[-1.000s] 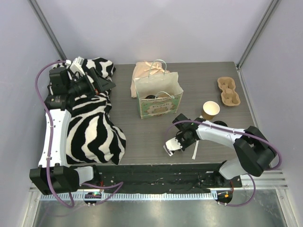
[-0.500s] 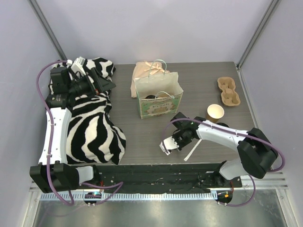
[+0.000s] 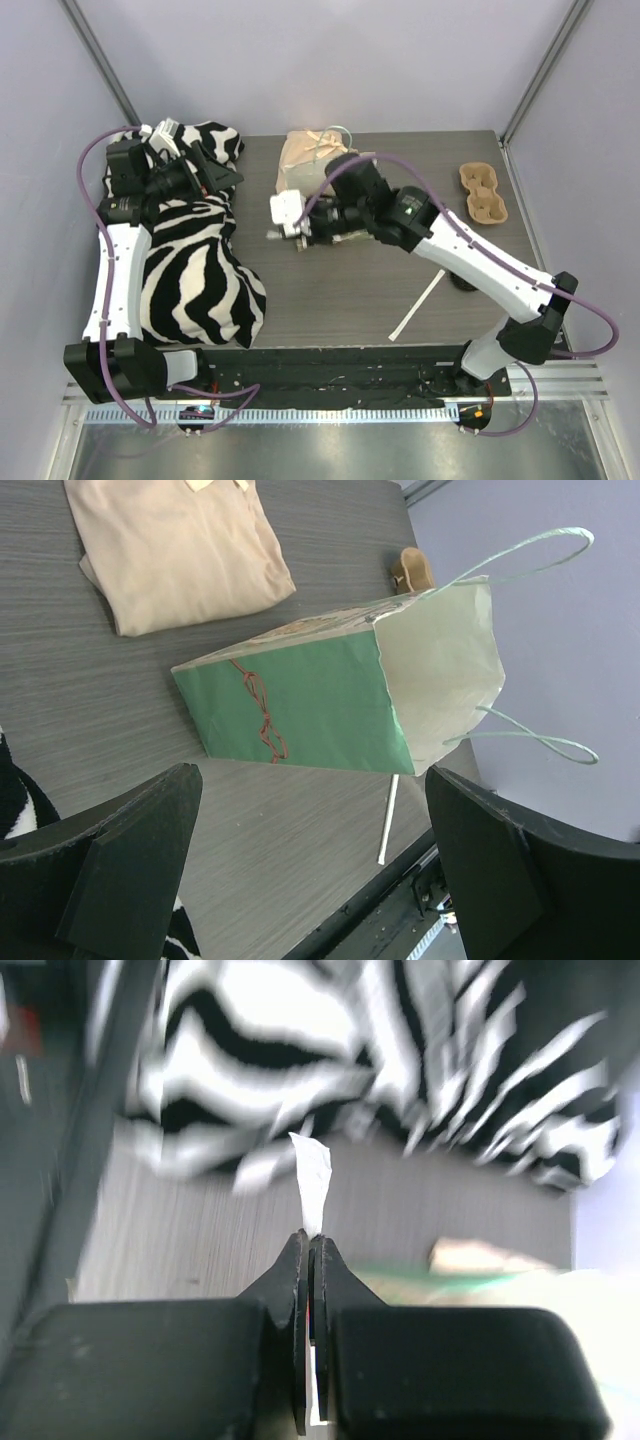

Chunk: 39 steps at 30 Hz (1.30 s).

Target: Pack the takeout coffee

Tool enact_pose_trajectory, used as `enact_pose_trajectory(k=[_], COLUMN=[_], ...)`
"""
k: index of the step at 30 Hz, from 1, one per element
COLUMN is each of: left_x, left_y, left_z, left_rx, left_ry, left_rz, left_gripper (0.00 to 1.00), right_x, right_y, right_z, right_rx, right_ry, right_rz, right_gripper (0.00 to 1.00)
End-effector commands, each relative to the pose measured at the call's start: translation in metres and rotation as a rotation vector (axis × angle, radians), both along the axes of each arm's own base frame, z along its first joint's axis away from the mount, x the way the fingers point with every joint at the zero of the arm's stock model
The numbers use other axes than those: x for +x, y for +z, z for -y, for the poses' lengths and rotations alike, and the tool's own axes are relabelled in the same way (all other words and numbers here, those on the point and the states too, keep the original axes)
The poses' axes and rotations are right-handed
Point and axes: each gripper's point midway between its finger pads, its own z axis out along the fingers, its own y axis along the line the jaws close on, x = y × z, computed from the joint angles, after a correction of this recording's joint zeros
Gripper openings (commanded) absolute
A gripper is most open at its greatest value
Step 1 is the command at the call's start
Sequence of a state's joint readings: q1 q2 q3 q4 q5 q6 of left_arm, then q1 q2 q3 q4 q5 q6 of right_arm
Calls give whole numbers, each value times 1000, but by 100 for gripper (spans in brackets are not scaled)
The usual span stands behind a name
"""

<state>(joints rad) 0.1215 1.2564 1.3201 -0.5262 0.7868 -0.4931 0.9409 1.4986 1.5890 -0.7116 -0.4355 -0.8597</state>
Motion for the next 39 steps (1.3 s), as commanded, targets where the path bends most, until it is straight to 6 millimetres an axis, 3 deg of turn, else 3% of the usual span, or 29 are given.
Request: enact_pose_trajectory(k=[1,3,4,6,9,12,13,17,18,21,30,36,39], left_x=[10,10,11,12,14,14,13,13,13,16,18,19,21], left_y=[17,17,19,20,23,26,26,27,26,23,17,11,10], left_z=[-2,-1,0,1,0,-1,-1,-5,-5,-6,-5,-7,-9], left_rx=[-13,-27,-36,-40,-44,-40,-36,-21,-20,-28,-30,-24,-20], left_ry=[-4,-8,-9,-12,-7,-2,-3,8,10,15,10,13,16], left_rz=[66,67,72,76,86,98,101,113,115,105,84,68,66], left_gripper=[100,100,100,100,100,100,100,99,99,100,100,100,100], right_x=[-14,-9,-6,7,42,69,79,84,91,106,143,159,159], right_y=[134,181,216,265,289,289,281,254,231,197,106,66,42], right_z=[-36,-44,-47,-38,-26,-14,-7,9,8,19,39,51,58], right_rx=[357,484,566,702,790,797,774,669,619,532,296,177,95], right_ry=[-75,-110,-106,-148,-246,-322,-352,-398,-421,-454,-488,-491,-484], right_rz=[-255,-300,-275,-189,-63,-30,-35,-30,-47,-25,-11,-12,-29], right_gripper=[1,1,1,1,1,1,1,1,1,1,1,1,8])
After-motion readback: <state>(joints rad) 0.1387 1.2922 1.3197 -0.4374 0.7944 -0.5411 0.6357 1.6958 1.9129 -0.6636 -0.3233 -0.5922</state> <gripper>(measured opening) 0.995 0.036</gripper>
